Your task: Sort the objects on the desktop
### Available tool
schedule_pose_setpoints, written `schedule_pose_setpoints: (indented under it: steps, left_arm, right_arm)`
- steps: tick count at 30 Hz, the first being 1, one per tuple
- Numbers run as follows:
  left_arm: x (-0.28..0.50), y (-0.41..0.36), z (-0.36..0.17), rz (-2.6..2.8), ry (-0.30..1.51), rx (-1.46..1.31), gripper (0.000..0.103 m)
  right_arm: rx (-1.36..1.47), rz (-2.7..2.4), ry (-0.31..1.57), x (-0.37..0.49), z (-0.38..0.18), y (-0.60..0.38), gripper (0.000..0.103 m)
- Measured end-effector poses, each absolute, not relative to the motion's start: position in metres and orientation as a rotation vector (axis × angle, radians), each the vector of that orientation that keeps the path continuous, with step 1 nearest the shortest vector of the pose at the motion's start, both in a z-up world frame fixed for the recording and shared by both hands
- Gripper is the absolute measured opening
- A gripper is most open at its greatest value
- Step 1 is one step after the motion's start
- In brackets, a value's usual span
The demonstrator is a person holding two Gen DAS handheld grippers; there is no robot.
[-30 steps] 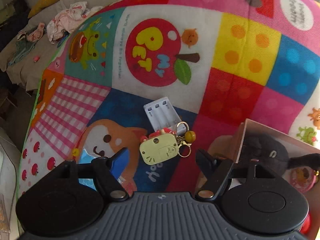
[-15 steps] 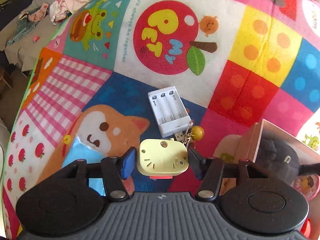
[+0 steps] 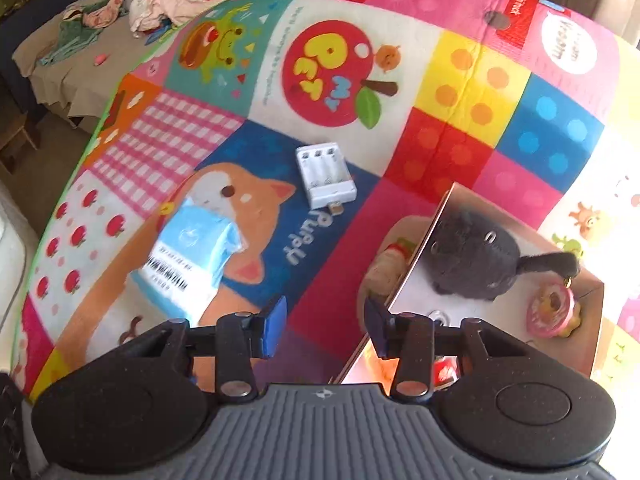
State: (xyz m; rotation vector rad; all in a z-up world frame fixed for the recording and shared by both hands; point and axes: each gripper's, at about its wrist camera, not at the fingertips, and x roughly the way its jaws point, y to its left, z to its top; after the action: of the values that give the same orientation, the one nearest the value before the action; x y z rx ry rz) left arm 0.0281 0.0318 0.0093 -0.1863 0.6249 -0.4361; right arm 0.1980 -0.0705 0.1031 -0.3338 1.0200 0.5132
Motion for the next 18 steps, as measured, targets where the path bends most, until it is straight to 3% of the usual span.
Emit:
schedule_pose_setpoints:
  steps: [5, 11, 18]
  left_arm:
    - [0.031, 0.039, 0.006, -0.422, 0.641, -0.229, 0.103]
    - [0.034, 0.048, 0.005, -0.408, 0.650, -0.261, 0.103]
    - [0.032, 0.045, 0.006, -0.422, 0.641, -0.232, 0.103]
  right_arm:
    - [-0.464, 0.345, 1.030, 0.258, 0.062, -0.033, 0.017]
    - [-0.587, 0.248, 1.093, 0.281, 0.018, -0.007, 0.016]
    - [-0.527, 0.440, 1.224, 0.225, 0.028, -0.020, 0.014]
